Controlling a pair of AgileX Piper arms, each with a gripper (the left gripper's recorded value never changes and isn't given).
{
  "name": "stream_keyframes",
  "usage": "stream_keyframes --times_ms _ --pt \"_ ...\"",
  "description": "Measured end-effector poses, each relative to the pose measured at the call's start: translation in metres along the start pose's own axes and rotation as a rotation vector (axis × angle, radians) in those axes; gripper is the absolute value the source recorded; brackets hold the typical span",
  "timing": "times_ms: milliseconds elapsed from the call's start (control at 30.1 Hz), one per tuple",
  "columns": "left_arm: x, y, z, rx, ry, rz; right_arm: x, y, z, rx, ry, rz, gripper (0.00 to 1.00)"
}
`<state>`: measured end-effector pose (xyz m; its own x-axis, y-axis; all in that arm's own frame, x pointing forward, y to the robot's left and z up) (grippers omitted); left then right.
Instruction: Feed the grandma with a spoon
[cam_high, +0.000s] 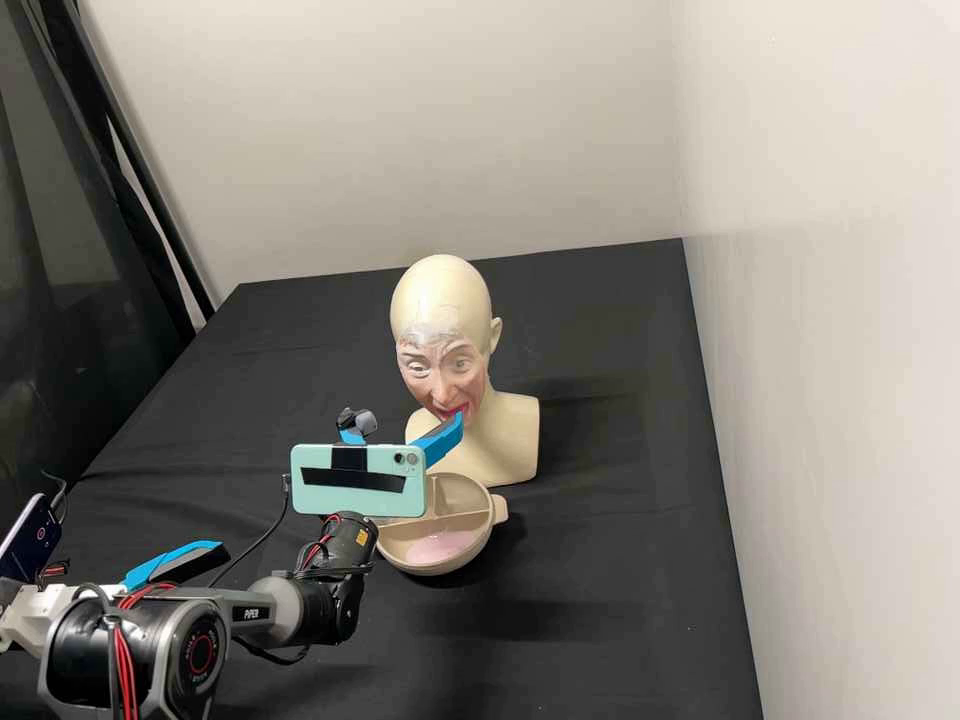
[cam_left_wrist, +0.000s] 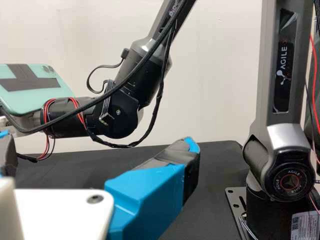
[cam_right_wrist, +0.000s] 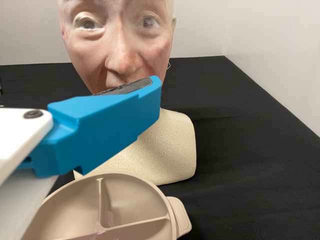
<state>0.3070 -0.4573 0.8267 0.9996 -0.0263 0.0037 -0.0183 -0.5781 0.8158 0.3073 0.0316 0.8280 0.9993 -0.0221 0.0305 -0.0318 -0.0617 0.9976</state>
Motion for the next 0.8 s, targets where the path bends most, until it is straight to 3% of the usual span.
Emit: stream_keyframes --times_ms 532,632,798 --pt "-0.0009 -0.001 -0.001 0.0 0.003 -0.004 0.0 0.0 0.0 0.0 0.0 0.0 1.0" --pt "-0.0051 -0.006 -0.006 0.004 0.016 -0.023 0.0 0.0 0.0 0.0 0.0 0.0 1.0" --pt "-0.0233 -0.014 -0.025 -0.038 0.088 -0.061 0.0 0.0 0.0 0.0 0.0 0.0 1.0"
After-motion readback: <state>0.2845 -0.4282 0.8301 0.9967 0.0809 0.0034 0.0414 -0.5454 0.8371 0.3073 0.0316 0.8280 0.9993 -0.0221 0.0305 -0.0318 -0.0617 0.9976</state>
